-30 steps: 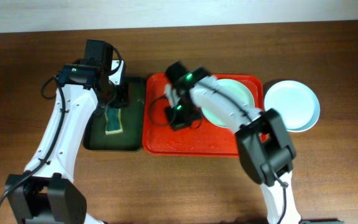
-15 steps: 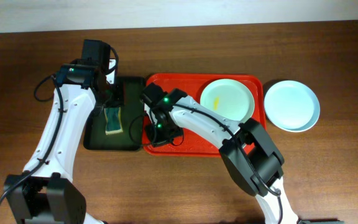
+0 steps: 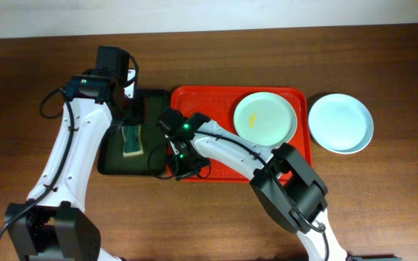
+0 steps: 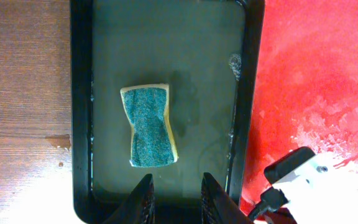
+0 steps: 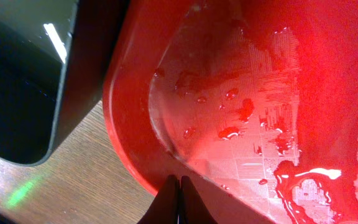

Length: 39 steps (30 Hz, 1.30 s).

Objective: Clean dirty plates on tray and stack at the side

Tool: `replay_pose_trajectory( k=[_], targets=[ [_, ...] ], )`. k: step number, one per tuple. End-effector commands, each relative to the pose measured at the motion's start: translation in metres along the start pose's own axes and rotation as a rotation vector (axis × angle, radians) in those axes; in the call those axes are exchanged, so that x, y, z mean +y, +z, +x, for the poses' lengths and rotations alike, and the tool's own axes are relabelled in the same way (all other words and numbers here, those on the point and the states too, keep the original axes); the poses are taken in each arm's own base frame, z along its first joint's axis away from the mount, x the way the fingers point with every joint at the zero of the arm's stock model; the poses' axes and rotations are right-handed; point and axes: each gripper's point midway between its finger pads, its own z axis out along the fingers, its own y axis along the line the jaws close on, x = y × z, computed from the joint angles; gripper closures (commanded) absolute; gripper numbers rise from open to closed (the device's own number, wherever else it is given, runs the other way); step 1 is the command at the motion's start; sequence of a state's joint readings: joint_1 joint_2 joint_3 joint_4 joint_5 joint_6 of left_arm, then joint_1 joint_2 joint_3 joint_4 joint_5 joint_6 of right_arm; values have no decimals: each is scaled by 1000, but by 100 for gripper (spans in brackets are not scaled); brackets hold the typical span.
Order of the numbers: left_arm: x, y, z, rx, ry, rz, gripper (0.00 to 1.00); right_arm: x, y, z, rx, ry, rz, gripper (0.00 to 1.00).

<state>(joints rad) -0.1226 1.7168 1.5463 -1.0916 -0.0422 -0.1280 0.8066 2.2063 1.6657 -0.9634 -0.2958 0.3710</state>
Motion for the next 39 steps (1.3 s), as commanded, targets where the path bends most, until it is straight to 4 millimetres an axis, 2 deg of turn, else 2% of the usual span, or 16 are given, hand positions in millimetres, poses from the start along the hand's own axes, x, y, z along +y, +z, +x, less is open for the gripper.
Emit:
replay_pose_trajectory(
  k=[1,7,11,14,16,20,23,25,35,39],
  targets=[
    [4,7,4,21,-17,-12,76,0,0,9,26,12,15,96],
    [4,7,4,21,-17,-11,76,-8,-9,-3,11,54,-40,96],
    [3,7,3,17,-18,-11,76,-12,-47,-37,-75,86,-137,95],
    [3,7,3,18,-18,-11,76,-19,-58,-46,-100,116,-171,96],
    [3,7,3,18,-18,-11,76,-23,-53,-45,-87,146,-165,96],
    [3,9,3,24,-17,-12,76,-16,-33,-35,-35,250,-170,96],
    [4,9,4,27,-17,-13,76,9,-26,-37,-24,226,-332,96],
    [4,9,4,28,-17,-13,76,15,-24,-41,-27,255,-401,96],
    [4,9,4,27,-17,-13,76,7,-3,-30,-6,285,-397,96],
    [4,9,4,27,-17,-12,76,7,-2,-30,-7,284,-398,96]
  ],
)
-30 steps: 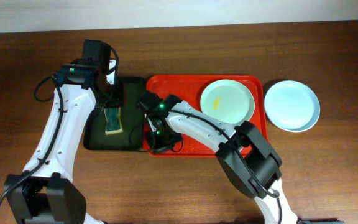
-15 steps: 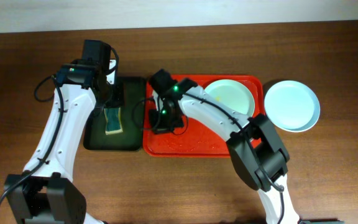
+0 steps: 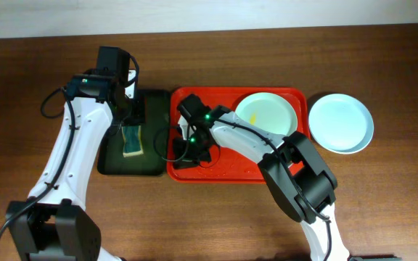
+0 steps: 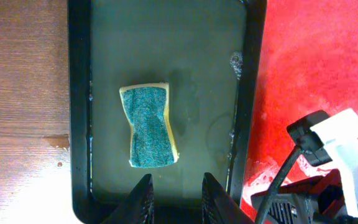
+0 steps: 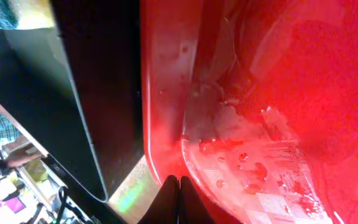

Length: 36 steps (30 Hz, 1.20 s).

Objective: Clean dirty plates on tray and stack at the side

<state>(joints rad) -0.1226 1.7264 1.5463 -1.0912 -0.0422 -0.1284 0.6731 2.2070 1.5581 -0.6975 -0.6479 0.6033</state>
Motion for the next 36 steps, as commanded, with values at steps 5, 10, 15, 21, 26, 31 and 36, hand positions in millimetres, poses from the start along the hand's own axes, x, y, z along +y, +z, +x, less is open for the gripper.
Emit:
replay_pose_trajectory(
  k=[5,10,15,21,26,31,36],
  targets=[
    [4,6,3,18,-17,-11,76,-4,6,-4,-24,27,21,96],
    [4,6,4,19,-17,-11,76,8,6,-24,-103,9,-30,96],
    [4,6,4,19,-17,-11,76,-2,5,-33,-151,12,26,96],
    [3,6,3,18,-16,-10,76,-5,6,-34,-170,8,57,96],
    [3,6,4,19,-16,-11,76,-1,12,-32,-183,-15,79,96],
    [3,6,4,19,-16,-11,76,4,16,-30,-187,-34,79,96],
    [3,5,4,19,-15,-10,76,3,15,-31,-189,-37,79,96]
  ],
)
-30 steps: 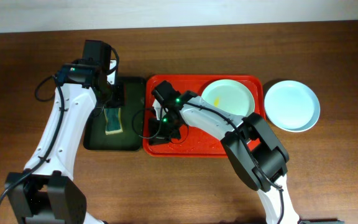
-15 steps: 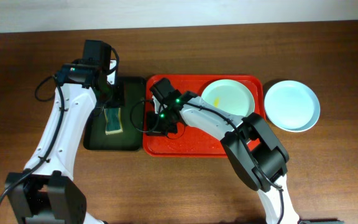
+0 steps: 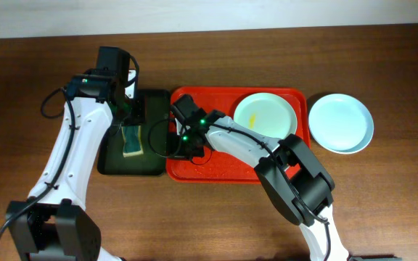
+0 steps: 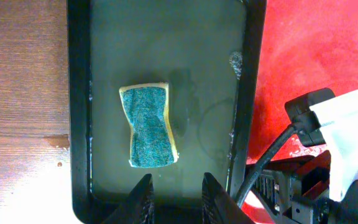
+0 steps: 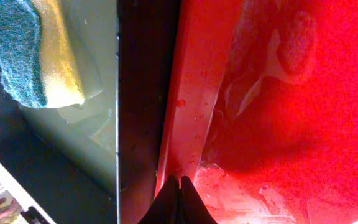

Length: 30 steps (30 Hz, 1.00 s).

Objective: Clean dirty plates on tray and stack at the side

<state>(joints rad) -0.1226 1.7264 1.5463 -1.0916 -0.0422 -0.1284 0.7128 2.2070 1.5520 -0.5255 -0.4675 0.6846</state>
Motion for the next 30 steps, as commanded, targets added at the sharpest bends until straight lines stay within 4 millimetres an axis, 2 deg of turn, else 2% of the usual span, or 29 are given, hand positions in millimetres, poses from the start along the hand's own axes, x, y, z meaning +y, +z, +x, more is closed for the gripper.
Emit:
replay_pose_trajectory(
  k=[1,3,5,6,8,9,10,11,13,15,17,19,22,23,26,30],
  targets=[
    [3,5,4,18,-15,-10,76,-4,8,6,9,-1,17,96],
    [3,5,4,18,-15,-10,76,4,-4,0,-7,-60,-5,96],
    [3,5,3,18,-15,-10,76,11,-28,-7,-31,-102,-8,92],
    [3,5,3,18,-15,-10,76,11,-50,-13,-55,-123,14,88],
    [3,5,3,18,-15,-10,76,-2,-91,-25,-109,-126,94,82],
    [3,5,3,18,-15,-10,76,-14,-115,-33,-143,-128,142,75],
    [2,5,4,18,-15,-10,76,-25,-134,-39,-169,-131,179,60],
    [3,5,3,18,-15,-10,76,-41,-156,-45,-200,-129,226,50],
    [2,5,4,18,-15,-7,76,-88,-199,-53,-235,-103,343,44],
    [2,5,4,18,-15,-7,76,-135,-227,-53,-236,6,431,38],
    [2,5,4,18,-15,-7,76,-181,-247,-48,-213,126,493,38],
    [2,5,4,18,-15,-7,76,-217,-256,-40,-188,228,499,38],
    [2,5,3,18,-15,-7,76,-256,-256,-26,-153,330,509,40],
    [2,5,3,18,-15,-6,76,-267,-254,-21,-145,354,512,43],
    [2,5,3,18,-15,-7,76,-285,-243,-11,-139,385,514,50],
    [2,6,3,16,-15,-7,76,-295,-230,-21,-195,362,511,54]
  ],
)
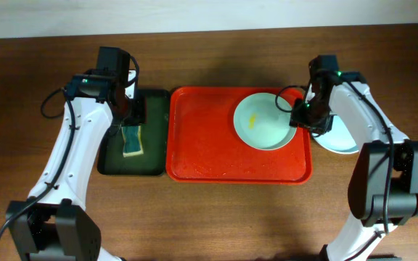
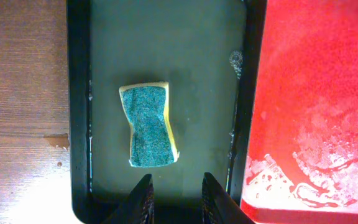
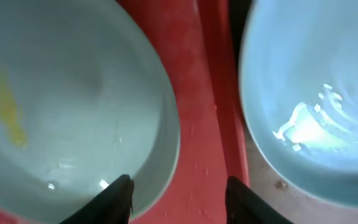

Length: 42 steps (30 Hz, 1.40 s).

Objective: Clean dirty plates on tray and stack at the side

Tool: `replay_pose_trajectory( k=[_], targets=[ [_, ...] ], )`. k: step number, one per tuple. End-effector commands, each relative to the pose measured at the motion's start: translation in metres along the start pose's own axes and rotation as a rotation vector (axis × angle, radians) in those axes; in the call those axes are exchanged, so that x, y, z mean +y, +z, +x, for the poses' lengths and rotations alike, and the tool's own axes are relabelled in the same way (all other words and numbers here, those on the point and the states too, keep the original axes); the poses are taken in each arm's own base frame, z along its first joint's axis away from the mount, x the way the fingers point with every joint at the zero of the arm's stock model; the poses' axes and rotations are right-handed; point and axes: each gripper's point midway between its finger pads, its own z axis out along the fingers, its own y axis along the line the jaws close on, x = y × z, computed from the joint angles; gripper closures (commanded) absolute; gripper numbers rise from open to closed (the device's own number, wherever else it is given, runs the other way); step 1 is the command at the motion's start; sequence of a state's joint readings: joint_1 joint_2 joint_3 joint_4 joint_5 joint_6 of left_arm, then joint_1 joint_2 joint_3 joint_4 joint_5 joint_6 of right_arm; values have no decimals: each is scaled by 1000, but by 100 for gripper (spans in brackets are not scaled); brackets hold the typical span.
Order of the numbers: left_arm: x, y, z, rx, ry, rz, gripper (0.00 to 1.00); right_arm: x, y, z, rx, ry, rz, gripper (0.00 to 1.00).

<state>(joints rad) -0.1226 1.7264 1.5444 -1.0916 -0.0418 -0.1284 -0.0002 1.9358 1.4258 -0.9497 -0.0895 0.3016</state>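
Note:
The dirty plate (image 1: 265, 120), pale green with a yellow smear (image 3: 8, 106), lies at the right end of the red tray (image 1: 209, 152). My right gripper (image 1: 301, 116) is open at its right rim: one finger (image 3: 118, 198) over the plate's inside, the other (image 3: 244, 199) over the tray's rim, nothing gripped. A clean light-blue plate (image 3: 316, 87) rests on the table just right of the tray, partly hidden by my arm in the overhead view. My left gripper (image 2: 176, 198) hangs open over the black tray (image 2: 79, 93), just short of the green-and-yellow sponge (image 2: 149, 127).
The red tray's left part (image 2: 316, 124) is wet, with foam streaks. The black tray (image 1: 111, 163) holds shallow water and sits against the red tray's left edge. Brown wooden table (image 1: 209, 217) lies all around.
My right gripper was shut at the red tray's left rim beside the black tray. Now it is open at the dirty plate's right rim, at the tray's right end. The left arm has not moved.
My right gripper was shut at the red tray's front left corner, then further up its left side, then at the left rim level with the sponge. Now it stands open across the dirty plate's right rim. The left gripper stayed open over the sponge tray throughout.

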Motion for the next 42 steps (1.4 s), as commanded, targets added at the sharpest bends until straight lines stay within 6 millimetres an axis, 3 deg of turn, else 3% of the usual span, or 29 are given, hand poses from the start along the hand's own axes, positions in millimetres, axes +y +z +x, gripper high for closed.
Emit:
replay_pose_trajectory(
  k=[1,4,10,13,22,25,30,33,36,39,42],
  targets=[
    [2,5,2,13,-15,-7,76,-4,13,-4,-28,-12,16,62],
    [2,5,2,13,-15,-7,76,-3,17,-13,-72,-15,7,70],
    [2,5,2,13,-15,-7,76,-2,30,-17,-115,-18,-7,73],
    [2,5,2,13,-15,-7,76,-2,30,-18,-123,-19,-11,87],
    [2,5,2,12,-15,-7,75,3,38,-12,-104,-34,-9,82],
    [2,5,2,12,-15,-7,75,2,43,-13,-118,-34,-14,90],
    [2,5,1,8,-15,-10,75,1,46,-10,-113,-33,-13,91],
    [2,5,-2,-4,-16,-8,75,1,46,-10,-113,-33,-15,96],
    [8,5,-6,-22,-18,-43,73,13,46,-3,-80,-47,-79,96],
    [23,6,-7,-25,-83,-84,80,35,43,9,-30,-105,-200,96],
    [37,14,-6,-4,-116,-97,70,54,41,24,26,-125,-271,96]
  ],
)
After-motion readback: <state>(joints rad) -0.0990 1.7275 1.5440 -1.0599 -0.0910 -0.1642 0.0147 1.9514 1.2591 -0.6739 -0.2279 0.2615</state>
